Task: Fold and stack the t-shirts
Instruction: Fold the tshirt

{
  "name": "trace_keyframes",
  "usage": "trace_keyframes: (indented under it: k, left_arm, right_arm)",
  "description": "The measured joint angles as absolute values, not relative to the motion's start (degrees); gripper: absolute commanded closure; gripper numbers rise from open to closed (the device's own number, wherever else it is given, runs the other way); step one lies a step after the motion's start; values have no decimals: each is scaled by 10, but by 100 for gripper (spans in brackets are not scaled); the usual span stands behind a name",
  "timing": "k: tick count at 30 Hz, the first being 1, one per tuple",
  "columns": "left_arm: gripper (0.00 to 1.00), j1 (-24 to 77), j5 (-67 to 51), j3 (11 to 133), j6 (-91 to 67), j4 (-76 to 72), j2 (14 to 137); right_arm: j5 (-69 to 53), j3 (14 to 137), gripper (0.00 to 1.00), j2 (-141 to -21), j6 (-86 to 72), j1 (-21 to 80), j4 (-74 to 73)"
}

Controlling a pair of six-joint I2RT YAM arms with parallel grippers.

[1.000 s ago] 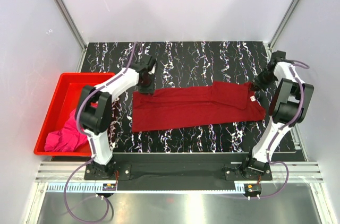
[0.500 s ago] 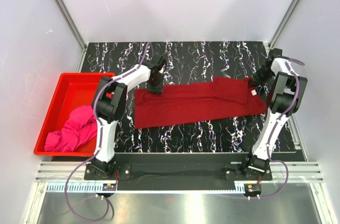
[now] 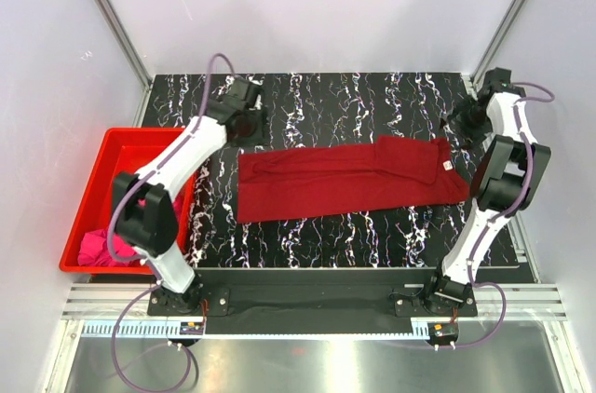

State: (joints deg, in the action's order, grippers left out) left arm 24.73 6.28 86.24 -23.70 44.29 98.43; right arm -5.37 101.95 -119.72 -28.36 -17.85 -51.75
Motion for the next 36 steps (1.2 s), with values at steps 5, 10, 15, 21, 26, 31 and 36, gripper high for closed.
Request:
trace_keyframes:
  k: [5,10,15,21,26,31,36]
  left_arm:
    - [42,196,12,807,-253,432,965]
    - [58,161,-24,781,-271,440,984]
    - [57,140,-44,782,-263,434,993]
    - [53,137,-56,783,-224,427,1031]
    - [58,138,-48,783,-201,430,1051]
    - [58,138,-42,781,-199,425,1045]
    - [58,138,-41,769,-199,424,1031]
  right_arm:
    - [-102,1025,23,-1164,-333,-173,-516]
    - [-141,1012,41,-1167,-393,-163,-505]
    - [-165,987,55,-1174,-412,-159,-495]
    - [-164,992,48,-1199,-345,-159,-498]
    - [-153,984,53,-1200,-280,-159,-483]
    - [-129,972,48,-1200,-233,-159,-478]
    - [-125,968,47,-1200,-204,-159,-471]
